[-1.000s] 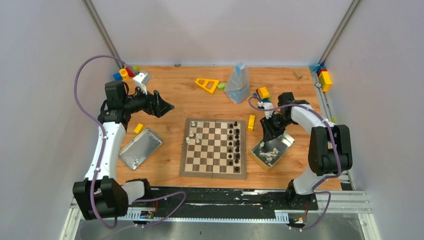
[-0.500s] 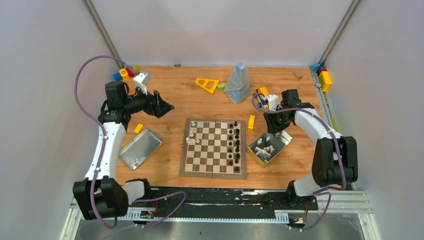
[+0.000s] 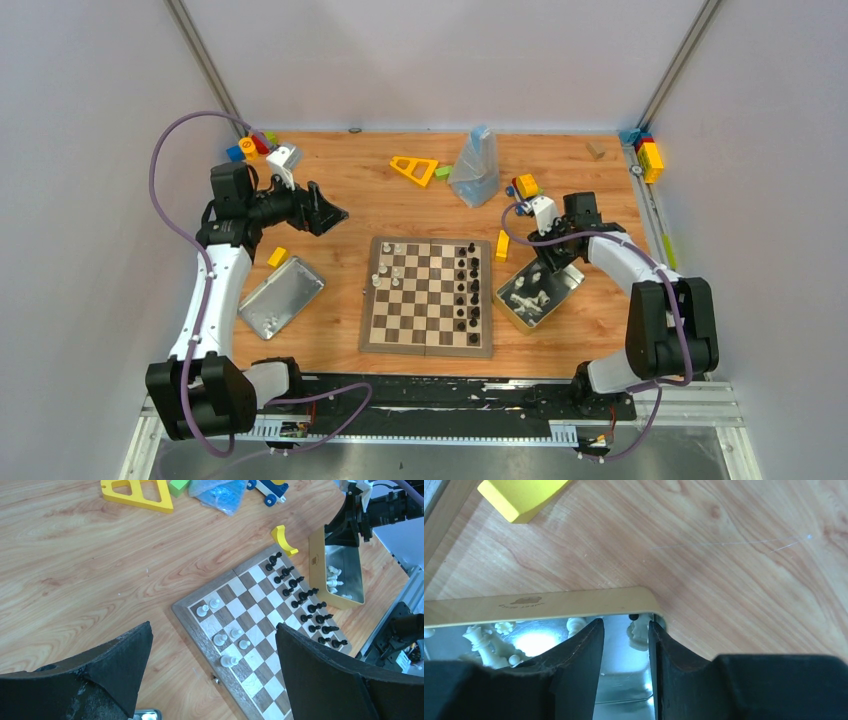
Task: Set up the chess pieces on the board
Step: Pick up the chess piece from the storage box.
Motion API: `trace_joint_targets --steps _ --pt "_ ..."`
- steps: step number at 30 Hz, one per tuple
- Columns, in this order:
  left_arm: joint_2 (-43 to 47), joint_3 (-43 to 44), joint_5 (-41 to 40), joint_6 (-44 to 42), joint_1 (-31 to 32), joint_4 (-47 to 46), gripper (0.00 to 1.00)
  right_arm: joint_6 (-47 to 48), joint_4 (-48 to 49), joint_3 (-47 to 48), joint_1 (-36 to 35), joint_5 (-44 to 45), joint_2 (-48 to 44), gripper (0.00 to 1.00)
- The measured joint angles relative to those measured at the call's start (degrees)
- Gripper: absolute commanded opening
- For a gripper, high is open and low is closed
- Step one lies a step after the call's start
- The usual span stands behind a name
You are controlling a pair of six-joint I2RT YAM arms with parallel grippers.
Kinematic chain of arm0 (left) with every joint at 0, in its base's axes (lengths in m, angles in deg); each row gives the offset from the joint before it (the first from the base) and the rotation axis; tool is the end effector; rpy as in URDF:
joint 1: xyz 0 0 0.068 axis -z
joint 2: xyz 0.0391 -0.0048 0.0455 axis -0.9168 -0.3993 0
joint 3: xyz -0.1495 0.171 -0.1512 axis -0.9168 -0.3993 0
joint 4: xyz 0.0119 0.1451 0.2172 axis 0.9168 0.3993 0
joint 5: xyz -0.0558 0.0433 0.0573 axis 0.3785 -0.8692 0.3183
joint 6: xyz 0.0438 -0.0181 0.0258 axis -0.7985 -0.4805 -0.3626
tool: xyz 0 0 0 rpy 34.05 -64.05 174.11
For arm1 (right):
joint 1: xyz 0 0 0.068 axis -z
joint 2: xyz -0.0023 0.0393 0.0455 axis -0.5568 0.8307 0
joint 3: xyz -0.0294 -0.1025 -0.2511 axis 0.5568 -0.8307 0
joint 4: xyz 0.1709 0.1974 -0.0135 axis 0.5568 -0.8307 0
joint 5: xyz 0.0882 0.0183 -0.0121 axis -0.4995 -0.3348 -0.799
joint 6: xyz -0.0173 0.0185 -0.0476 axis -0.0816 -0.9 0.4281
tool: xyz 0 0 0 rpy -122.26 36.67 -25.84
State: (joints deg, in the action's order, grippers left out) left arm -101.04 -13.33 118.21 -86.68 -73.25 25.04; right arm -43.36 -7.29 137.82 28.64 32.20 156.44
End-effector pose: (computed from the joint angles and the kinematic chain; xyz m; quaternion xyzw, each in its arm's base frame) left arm 0.2483 0.0019 0.3326 0.1742 0.7950 -0.3396 0.4715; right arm 0.2764 0.0329 0.1863 -0.3411 0.9046 0.0456 0.2516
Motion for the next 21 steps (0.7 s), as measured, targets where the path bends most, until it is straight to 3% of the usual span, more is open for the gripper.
trace_joint_targets --steps 21 --pt "-0.02 -0.44 -0.2 -0.61 0.0 0.02 1.0 6.34 8.02 -3.85 -0.02 0.04 1.6 0.33"
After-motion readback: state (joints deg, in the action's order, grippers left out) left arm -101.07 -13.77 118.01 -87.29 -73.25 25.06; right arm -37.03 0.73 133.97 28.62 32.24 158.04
